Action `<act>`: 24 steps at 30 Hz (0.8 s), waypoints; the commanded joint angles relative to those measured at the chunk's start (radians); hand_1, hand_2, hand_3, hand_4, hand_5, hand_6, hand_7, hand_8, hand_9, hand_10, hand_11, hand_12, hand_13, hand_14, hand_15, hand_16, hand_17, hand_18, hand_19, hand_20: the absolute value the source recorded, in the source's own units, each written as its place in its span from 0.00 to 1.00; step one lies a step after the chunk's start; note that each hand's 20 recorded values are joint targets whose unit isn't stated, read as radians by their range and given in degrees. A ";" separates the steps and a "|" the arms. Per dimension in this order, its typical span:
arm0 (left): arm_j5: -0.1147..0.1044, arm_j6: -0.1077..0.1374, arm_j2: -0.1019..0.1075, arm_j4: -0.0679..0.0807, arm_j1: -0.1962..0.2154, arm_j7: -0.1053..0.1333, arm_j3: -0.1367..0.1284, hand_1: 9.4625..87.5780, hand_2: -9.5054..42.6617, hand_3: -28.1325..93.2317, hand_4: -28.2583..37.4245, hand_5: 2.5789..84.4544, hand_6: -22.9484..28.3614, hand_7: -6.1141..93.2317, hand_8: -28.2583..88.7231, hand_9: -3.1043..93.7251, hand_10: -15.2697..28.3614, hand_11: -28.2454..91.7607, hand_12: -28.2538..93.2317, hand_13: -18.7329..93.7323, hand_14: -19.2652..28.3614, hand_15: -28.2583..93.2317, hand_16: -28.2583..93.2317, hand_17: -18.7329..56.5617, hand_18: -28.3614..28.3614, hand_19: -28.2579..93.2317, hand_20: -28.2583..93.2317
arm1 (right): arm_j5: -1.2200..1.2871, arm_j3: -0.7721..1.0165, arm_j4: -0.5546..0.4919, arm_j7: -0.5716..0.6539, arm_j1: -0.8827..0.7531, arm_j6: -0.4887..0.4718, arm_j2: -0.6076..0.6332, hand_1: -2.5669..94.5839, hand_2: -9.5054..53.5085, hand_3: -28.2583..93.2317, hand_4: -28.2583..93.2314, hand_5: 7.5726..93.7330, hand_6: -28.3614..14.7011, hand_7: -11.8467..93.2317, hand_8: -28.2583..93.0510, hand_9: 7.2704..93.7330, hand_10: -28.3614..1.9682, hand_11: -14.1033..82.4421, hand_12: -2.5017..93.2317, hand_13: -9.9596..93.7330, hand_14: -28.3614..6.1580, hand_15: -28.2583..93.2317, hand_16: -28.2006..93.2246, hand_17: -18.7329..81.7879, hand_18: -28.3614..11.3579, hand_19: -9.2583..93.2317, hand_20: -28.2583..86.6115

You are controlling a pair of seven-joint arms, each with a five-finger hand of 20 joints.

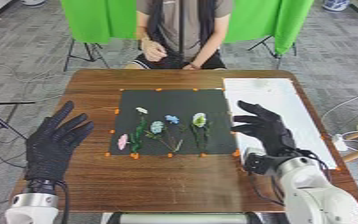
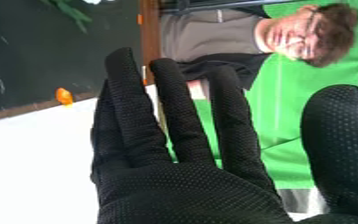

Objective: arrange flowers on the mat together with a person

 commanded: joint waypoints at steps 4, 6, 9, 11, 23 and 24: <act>0.004 -0.004 -0.004 0.005 0.010 -0.003 0.004 0.14 0.33 0.86 0.00 0.40 0.61 0.15 0.17 0.42 0.85 0.43 0.32 0.45 1.00 0.63 0.15 0.23 1.00 0.82 0.00 | 0.017 0.017 -0.004 -0.009 -0.004 -0.017 0.027 0.18 0.30 0.89 0.00 0.45 0.65 0.22 0.13 0.50 0.30 0.28 0.14 0.49 0.16 0.53 0.31 0.24 0.20 0.60 0.38; 0.005 -0.006 -0.004 0.005 0.009 -0.002 0.006 0.14 0.33 0.86 0.00 0.40 0.61 0.15 0.17 0.42 0.85 0.43 0.32 0.45 1.00 0.63 0.15 0.23 1.00 0.82 0.00 | 0.024 0.014 -0.004 -0.012 -0.002 -0.020 0.021 0.18 0.30 0.89 0.00 0.45 0.65 0.22 0.13 0.50 0.30 0.28 0.14 0.49 0.16 0.53 0.31 0.24 0.20 0.60 0.38; 0.009 -0.011 -0.009 0.006 0.006 -0.011 0.006 0.14 0.33 0.86 0.00 0.39 0.61 0.15 0.17 0.42 0.85 0.43 0.32 0.45 1.00 0.63 0.15 0.23 1.00 0.82 0.00 | 0.024 0.009 -0.004 -0.010 0.000 -0.022 0.005 0.18 0.30 0.89 0.00 0.45 0.65 0.22 0.13 0.50 0.30 0.28 0.14 0.49 0.16 0.53 0.31 0.24 0.20 0.60 0.38; 0.006 -0.008 -0.007 0.008 0.005 -0.006 0.009 0.14 0.34 0.86 0.00 0.39 0.60 0.15 0.17 0.41 0.84 0.42 0.32 0.44 1.00 0.63 0.15 0.23 1.00 0.82 0.00 | 0.031 0.001 -0.001 -0.018 0.006 -0.013 -0.004 0.18 0.30 0.89 0.00 0.44 0.65 0.22 0.13 0.50 0.30 0.28 0.14 0.50 0.16 0.53 0.31 0.24 0.20 0.60 0.38; 0.009 -0.011 -0.011 0.008 0.004 -0.013 0.006 0.14 0.34 0.86 0.00 0.38 0.59 0.15 0.17 0.41 0.83 0.41 0.32 0.44 1.00 0.62 0.15 0.23 1.00 0.81 0.00 | 0.027 0.000 0.000 -0.012 0.008 -0.025 -0.011 0.18 0.30 0.89 0.00 0.44 0.65 0.22 0.13 0.51 0.30 0.28 0.14 0.50 0.16 0.54 0.31 0.24 0.20 0.60 0.38; 0.010 -0.010 -0.012 0.008 0.003 -0.015 0.006 0.14 0.34 0.86 0.00 0.38 0.59 0.15 0.17 0.41 0.83 0.41 0.32 0.44 1.00 0.62 0.15 0.23 1.00 0.81 0.00 | 0.030 -0.001 0.000 -0.013 0.006 -0.021 -0.011 0.18 0.30 0.89 0.00 0.44 0.65 0.22 0.13 0.51 0.30 0.28 0.14 0.50 0.16 0.54 0.31 0.24 0.20 0.60 0.38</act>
